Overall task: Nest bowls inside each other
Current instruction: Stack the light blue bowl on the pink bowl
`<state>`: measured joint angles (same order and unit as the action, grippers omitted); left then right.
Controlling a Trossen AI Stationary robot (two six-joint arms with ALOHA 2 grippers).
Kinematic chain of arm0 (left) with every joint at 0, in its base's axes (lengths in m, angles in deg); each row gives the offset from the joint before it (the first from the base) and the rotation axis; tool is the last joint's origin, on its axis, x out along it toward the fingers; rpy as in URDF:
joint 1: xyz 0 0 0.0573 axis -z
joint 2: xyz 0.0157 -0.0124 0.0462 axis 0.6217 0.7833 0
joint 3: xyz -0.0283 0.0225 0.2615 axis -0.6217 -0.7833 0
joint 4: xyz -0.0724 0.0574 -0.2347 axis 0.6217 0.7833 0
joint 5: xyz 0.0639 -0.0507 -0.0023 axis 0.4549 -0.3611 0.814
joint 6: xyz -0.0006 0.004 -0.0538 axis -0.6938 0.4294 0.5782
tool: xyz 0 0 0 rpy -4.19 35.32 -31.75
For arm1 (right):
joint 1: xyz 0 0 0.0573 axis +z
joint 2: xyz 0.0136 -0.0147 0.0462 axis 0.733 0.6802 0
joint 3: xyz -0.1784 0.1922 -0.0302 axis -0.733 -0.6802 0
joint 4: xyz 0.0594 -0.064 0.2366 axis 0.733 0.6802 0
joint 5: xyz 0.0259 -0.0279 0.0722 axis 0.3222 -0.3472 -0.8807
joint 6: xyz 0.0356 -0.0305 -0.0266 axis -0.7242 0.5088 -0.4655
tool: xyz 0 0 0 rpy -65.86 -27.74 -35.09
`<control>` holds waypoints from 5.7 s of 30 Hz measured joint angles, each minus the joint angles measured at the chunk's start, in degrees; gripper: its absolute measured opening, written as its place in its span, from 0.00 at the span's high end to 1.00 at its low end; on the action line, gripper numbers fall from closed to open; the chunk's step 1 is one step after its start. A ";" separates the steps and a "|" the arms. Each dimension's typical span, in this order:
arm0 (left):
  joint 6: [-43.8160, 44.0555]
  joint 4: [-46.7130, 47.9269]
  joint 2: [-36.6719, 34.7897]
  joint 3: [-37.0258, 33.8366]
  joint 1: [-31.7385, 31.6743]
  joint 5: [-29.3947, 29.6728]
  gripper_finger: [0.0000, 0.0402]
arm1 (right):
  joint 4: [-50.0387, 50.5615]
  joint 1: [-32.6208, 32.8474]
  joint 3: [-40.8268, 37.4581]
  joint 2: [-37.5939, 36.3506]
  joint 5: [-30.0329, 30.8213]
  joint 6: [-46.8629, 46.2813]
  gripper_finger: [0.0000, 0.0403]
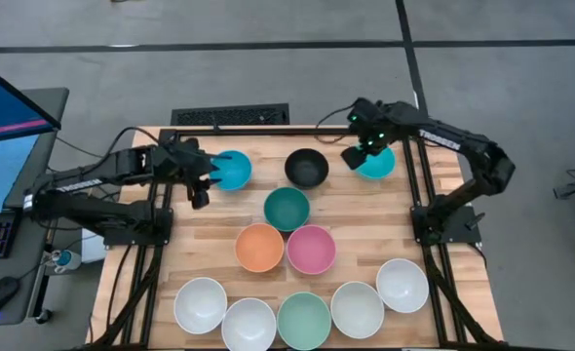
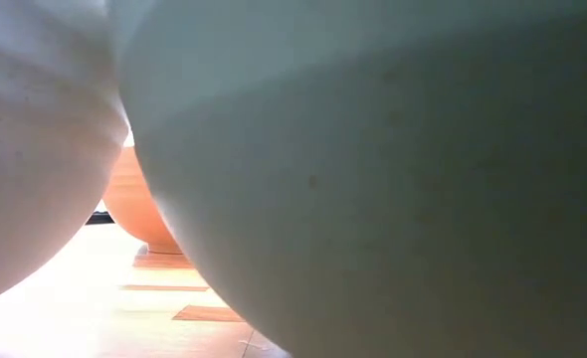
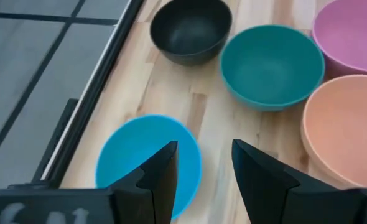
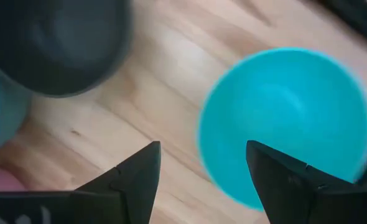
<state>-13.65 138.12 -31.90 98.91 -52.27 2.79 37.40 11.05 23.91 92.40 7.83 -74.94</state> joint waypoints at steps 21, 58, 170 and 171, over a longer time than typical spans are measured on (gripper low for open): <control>-5.29 -0.02 -0.01 0.00 -2.92 0.37 0.64 | -5.08 -1.48 -9.24 3.64 -3.15 -5.34 0.35; -7.54 -0.30 -0.01 -0.02 -4.59 1.51 0.64 | -15.56 4.08 -17.64 1.59 2.74 -10.30 0.46; 1.43 2.10 5.04 -5.77 -4.40 -7.28 0.64 | -4.41 60.74 28.72 29.75 2.74 -18.69 0.87; 1.61 2.08 5.06 -5.77 -4.26 -7.46 0.64 | -4.21 60.76 28.70 29.74 3.03 -18.66 0.87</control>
<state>-12.04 140.20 -26.84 93.14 -56.53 -4.67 33.19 71.80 52.61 122.14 10.86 -93.60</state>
